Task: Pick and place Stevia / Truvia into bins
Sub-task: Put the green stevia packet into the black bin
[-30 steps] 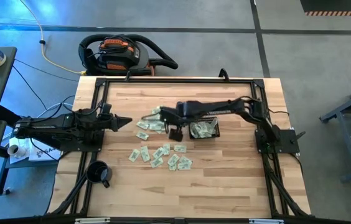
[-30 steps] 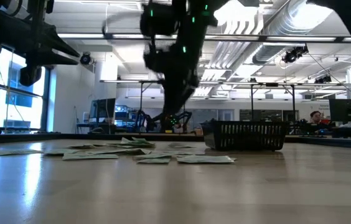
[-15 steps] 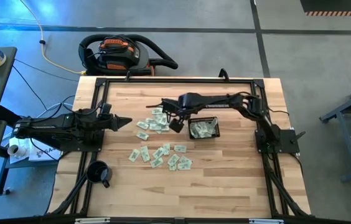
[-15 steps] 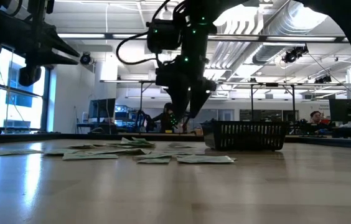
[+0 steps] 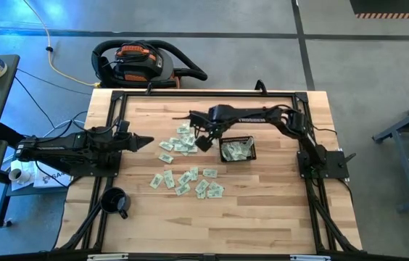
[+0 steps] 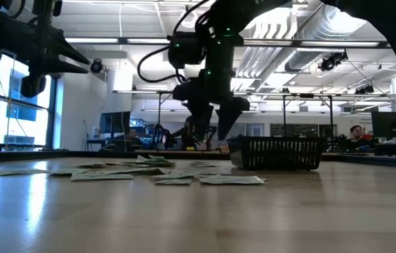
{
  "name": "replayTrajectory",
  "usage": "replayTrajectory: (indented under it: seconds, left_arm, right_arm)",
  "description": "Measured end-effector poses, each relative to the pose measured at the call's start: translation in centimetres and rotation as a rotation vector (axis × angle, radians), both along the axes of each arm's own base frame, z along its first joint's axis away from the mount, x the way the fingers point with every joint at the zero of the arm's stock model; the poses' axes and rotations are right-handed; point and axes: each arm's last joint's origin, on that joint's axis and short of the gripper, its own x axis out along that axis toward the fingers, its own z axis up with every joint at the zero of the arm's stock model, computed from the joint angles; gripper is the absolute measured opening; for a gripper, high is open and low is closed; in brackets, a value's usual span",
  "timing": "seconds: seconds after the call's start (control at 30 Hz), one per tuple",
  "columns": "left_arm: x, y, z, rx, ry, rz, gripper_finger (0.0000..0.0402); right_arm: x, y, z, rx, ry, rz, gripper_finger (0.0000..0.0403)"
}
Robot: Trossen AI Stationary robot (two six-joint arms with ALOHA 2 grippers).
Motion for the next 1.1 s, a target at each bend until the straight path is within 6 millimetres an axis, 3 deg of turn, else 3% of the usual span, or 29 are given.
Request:
replayTrajectory:
  seconds: [0.4,0.63,0.93,1.1]
  left_arm:
    - [0.0,0.0,0.0,0.006,0.002,0.002,0.0111]
    - [0.0,0.0,0.0,0.008,0.002,0.002,0.0111]
    - [0.0,0.0,0.0,0.016,0.007,0.003,0.0111]
    - [0.0,0.0,-0.1,0.026,0.016,0.000,0.0111]
  right_arm:
    - [0.8,-0.2,-2.5,-0.050,0.051,0.416,0.0304]
    - [0.9,-0.3,-3.3,-0.048,0.070,0.465,0.0304]
    - [1.3,0.2,-6.0,-0.037,0.152,0.528,0.0304]
    - [1.4,0.3,-6.1,-0.066,0.161,0.529,0.0304]
